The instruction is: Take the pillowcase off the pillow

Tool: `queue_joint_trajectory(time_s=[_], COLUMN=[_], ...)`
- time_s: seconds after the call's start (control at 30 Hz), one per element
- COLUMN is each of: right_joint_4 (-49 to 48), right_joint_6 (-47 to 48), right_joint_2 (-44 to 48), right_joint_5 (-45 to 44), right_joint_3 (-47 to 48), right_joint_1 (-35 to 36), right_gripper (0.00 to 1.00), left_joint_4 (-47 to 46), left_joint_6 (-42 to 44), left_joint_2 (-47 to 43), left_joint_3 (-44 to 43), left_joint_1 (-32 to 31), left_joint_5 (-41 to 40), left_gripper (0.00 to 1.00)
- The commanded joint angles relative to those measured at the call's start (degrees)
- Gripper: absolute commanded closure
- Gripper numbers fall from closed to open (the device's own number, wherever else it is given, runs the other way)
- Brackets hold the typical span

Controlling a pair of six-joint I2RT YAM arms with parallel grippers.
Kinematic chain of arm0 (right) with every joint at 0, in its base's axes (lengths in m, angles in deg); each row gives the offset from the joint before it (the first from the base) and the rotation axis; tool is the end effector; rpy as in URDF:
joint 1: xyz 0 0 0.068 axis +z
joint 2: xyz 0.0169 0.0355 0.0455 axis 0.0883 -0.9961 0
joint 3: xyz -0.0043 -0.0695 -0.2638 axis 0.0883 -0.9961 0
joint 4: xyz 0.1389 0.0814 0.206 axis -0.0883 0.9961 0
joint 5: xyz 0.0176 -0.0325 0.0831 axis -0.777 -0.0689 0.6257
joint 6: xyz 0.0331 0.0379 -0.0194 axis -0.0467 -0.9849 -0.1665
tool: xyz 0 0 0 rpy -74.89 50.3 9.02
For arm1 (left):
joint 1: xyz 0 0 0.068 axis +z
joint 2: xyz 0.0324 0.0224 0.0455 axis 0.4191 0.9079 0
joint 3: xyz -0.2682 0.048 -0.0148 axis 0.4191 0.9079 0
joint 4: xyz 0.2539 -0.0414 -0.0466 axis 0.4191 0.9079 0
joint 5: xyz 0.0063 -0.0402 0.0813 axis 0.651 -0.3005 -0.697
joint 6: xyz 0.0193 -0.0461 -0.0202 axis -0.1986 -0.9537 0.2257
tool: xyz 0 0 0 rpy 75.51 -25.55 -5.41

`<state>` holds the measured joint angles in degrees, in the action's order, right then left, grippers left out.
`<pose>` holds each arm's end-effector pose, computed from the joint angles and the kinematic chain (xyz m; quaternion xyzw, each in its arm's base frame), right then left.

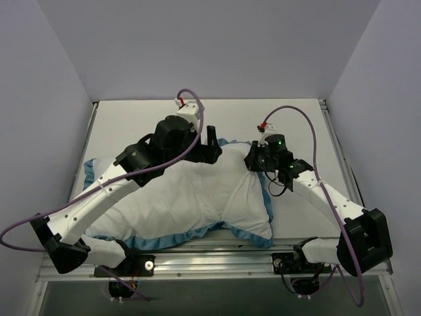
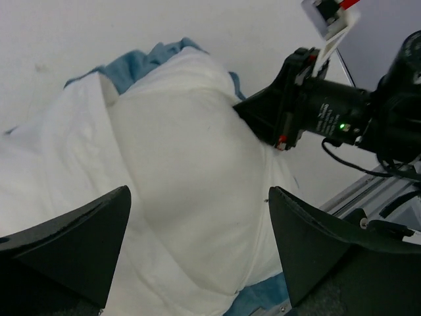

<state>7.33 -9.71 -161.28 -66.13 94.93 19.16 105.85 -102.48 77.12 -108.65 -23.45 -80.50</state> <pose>0.2643 0.1267 0.2746 -0.0748 0.8253 0.2925 0.4771 0.1896 -0.2040 0.4050 0.0929 0.8527 -0.2721 0.4361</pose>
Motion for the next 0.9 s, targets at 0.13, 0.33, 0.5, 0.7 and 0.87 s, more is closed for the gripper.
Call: queue_joint_trajectory(time_s=[0.13, 0.33, 0.5, 0.7, 0.87], right_joint_4=[-3.3, -4.0, -3.83, -3.3, -0.84], right_joint_6=[-1.77, -1.68, -1.07, -0.46, -0.45], right_joint_2=[4.01, 5.33, 5.16, 5.51, 5.16], right_joint_5=[7.08, 7.17, 6.29, 4.71, -2.04], right_joint_3=[-1.51, -1.95, -2.13, -2.22, -1.52], right_joint_1=[1.35, 1.87, 2.23, 2.31, 1.88], right_gripper=[1.0, 1.0, 1.0, 1.0, 1.0], left_joint_4=[9.35, 14.28, 13.85, 11.12, 9.54], left_joint_6=[11.18, 11.98, 11.36, 9.87, 9.95], left_joint_2=[19.06, 32.78, 38.49, 39.91, 35.61], left_joint_3=[-20.53, -27.68, -28.92, -25.93, -20.93], left_joint_1=[-2.66, -2.57, -2.31, -2.31, -2.48], left_joint_5=[-1.79, -2.41, -1.53, 3.13, 4.27], left_gripper=[0.06, 0.06, 0.06, 0.6, 0.98])
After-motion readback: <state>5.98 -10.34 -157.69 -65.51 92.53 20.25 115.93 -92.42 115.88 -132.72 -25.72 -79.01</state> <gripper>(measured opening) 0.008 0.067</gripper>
